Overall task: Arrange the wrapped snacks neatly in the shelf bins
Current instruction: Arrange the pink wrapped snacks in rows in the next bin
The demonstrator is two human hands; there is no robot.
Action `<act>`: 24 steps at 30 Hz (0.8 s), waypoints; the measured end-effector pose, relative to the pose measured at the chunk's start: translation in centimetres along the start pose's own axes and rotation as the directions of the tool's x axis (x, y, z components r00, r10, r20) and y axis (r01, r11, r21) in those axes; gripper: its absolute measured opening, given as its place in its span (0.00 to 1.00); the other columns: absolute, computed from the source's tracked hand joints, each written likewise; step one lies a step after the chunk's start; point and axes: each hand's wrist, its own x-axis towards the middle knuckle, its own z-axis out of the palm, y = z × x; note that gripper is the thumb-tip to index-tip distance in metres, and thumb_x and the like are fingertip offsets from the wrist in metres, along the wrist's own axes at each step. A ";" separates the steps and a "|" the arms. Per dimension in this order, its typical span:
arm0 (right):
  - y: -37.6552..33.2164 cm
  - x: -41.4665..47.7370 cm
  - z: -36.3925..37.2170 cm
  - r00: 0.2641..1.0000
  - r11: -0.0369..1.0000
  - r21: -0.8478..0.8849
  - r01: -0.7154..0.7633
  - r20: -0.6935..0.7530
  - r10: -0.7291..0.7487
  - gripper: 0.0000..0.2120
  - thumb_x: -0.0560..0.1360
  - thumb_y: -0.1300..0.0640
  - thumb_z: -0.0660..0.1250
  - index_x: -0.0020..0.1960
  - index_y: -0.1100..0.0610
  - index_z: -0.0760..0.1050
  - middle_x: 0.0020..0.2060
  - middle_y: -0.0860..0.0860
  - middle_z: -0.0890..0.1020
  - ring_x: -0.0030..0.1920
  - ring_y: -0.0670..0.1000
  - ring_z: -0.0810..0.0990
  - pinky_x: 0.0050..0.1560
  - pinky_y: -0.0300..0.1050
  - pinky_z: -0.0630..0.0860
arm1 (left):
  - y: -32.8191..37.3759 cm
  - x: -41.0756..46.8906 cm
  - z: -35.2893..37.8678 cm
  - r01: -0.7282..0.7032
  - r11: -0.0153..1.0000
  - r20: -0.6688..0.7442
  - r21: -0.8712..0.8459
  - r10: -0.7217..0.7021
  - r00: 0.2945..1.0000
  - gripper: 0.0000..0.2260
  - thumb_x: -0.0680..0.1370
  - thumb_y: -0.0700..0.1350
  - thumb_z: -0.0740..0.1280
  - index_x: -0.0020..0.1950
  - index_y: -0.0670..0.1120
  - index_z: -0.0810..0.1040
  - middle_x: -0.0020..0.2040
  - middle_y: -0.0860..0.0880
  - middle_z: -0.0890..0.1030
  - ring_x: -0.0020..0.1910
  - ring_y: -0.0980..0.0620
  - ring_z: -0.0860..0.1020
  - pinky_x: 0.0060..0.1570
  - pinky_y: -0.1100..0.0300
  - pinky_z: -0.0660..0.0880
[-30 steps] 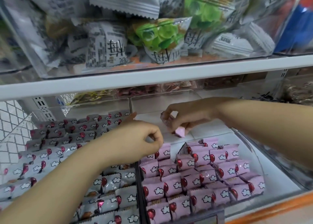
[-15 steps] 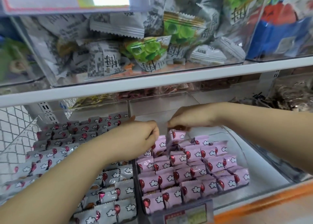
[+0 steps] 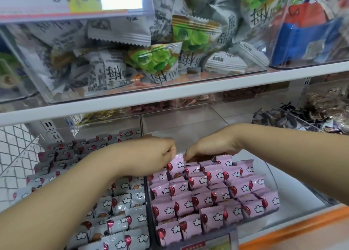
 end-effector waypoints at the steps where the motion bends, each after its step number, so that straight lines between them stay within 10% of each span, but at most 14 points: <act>1: 0.0 0.1 0.0 1.000 1.000 -0.019 -0.011 -0.008 0.011 0.14 0.78 0.50 0.57 0.40 0.54 0.75 0.35 0.50 0.78 0.32 0.48 0.75 0.37 0.40 0.71 | 0.0 0.0 0.1 -0.002 1.000 0.003 0.001 0.002 1.000 0.07 0.81 0.49 0.54 0.44 0.53 0.68 0.36 0.53 0.73 0.34 0.54 0.68 0.36 0.56 0.69; 11: -0.1 0.4 -0.8 0.996 0.996 0.038 -0.083 0.041 0.082 0.16 0.77 0.47 0.58 0.39 0.54 0.78 0.33 0.50 0.82 0.32 0.49 0.81 0.36 0.37 0.77 | -0.1 0.0 0.2 -0.030 1.000 0.013 0.004 0.030 0.999 0.08 0.81 0.49 0.53 0.43 0.54 0.66 0.35 0.54 0.72 0.33 0.55 0.67 0.35 0.59 0.66; 19: 0.5 0.3 -0.5 0.992 0.996 0.034 -0.086 0.094 0.083 0.19 0.78 0.45 0.57 0.56 0.57 0.77 0.52 0.56 0.82 0.47 0.54 0.81 0.55 0.47 0.76 | 0.3 -0.2 0.1 -0.008 0.998 0.082 -0.066 0.013 0.997 0.07 0.82 0.51 0.53 0.53 0.58 0.69 0.42 0.55 0.76 0.33 0.64 0.73 0.39 0.60 0.71; 24: 0.5 0.1 -0.7 0.995 0.999 0.038 -0.024 0.098 0.020 0.15 0.79 0.46 0.56 0.50 0.53 0.78 0.43 0.51 0.84 0.42 0.50 0.82 0.52 0.44 0.77 | 1.2 -0.6 -1.7 0.016 0.992 0.274 -0.128 0.020 0.961 0.22 0.78 0.61 0.52 0.71 0.57 0.64 0.66 0.61 0.71 0.62 0.62 0.70 0.67 0.64 0.62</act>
